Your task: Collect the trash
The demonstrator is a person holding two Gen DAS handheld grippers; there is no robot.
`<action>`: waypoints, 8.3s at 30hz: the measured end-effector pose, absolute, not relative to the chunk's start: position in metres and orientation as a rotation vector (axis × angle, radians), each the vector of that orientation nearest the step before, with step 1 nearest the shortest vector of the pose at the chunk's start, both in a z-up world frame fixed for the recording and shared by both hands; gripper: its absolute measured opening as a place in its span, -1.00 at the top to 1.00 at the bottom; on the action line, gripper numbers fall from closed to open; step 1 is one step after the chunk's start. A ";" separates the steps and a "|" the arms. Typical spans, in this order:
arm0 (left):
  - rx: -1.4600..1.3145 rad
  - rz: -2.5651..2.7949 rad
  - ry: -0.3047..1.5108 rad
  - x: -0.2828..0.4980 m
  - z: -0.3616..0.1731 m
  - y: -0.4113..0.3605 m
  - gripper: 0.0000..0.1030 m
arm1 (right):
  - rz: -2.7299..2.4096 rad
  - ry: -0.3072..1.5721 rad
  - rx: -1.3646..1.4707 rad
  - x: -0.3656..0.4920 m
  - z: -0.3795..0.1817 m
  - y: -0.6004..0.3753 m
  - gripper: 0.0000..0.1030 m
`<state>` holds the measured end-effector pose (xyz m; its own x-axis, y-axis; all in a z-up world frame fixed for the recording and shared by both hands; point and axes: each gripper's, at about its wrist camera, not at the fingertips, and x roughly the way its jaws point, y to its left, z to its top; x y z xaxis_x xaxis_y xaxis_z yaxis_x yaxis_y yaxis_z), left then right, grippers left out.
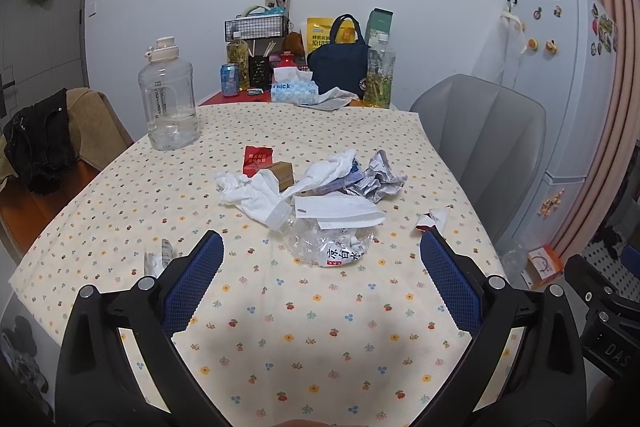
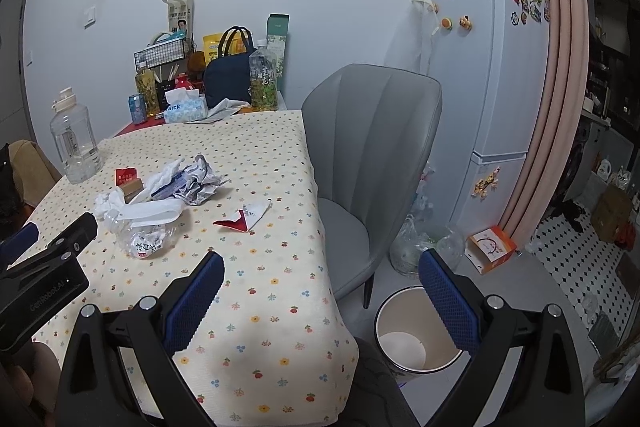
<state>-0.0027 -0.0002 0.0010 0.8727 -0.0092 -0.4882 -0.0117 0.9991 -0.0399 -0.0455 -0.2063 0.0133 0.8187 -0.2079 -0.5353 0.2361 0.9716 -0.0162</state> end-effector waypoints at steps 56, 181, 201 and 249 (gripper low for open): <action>-0.088 0.099 0.534 0.004 -0.003 0.042 -0.91 | -0.146 0.580 0.074 -0.014 0.011 -0.176 -0.85; -0.047 -0.033 0.684 0.083 -0.009 -0.031 0.39 | 0.031 0.656 0.262 0.036 0.003 -0.224 0.91; 0.107 -0.255 0.723 0.102 -0.020 -0.179 0.39 | -0.204 0.653 0.381 0.014 -0.018 -0.350 0.91; 0.329 -0.485 0.884 0.129 -0.096 -0.378 0.39 | -0.526 0.735 0.590 -0.005 -0.110 -0.520 -0.23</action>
<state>0.1295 -0.3776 -0.0964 0.5375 -0.2667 -0.7999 0.5314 0.8437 0.0758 -0.0053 -0.5202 -0.1098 0.6295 -0.2329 -0.7412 0.6261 0.7169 0.3065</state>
